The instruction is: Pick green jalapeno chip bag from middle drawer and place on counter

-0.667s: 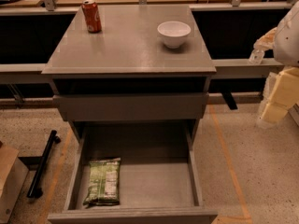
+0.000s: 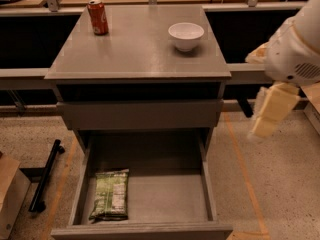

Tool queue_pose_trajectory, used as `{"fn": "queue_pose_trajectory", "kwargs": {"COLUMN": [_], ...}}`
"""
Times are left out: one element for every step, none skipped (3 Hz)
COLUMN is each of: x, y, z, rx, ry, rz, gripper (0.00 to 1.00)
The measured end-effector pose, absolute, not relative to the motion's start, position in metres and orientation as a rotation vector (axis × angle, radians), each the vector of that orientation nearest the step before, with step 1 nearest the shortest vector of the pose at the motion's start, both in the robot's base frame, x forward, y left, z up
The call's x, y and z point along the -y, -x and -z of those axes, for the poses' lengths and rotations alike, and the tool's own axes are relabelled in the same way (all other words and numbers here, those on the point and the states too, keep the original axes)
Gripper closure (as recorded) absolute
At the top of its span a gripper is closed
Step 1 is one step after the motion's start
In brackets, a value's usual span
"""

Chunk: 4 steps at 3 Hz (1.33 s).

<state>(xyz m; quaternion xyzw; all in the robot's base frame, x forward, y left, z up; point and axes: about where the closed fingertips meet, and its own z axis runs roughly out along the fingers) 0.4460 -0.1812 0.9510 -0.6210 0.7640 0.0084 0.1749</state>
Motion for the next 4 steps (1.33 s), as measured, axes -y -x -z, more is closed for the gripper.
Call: {"fn": "queue_pose_trajectory", "kwargs": {"x": [0.110,0.043,0.038,0.045], "y": [-0.452,-0.450,-0.451,-0.446], "z": [-0.904,-0.853,-0.846,-0.834], "rx": [-2.029,-1.921,-1.916,-1.948], "ry": [1.829,1.873,1.859,1.826], "rz": [-0.211,-0.366,-0.378,-0.430], "gripper": [0.00,0.00,0.00,0.00]}}
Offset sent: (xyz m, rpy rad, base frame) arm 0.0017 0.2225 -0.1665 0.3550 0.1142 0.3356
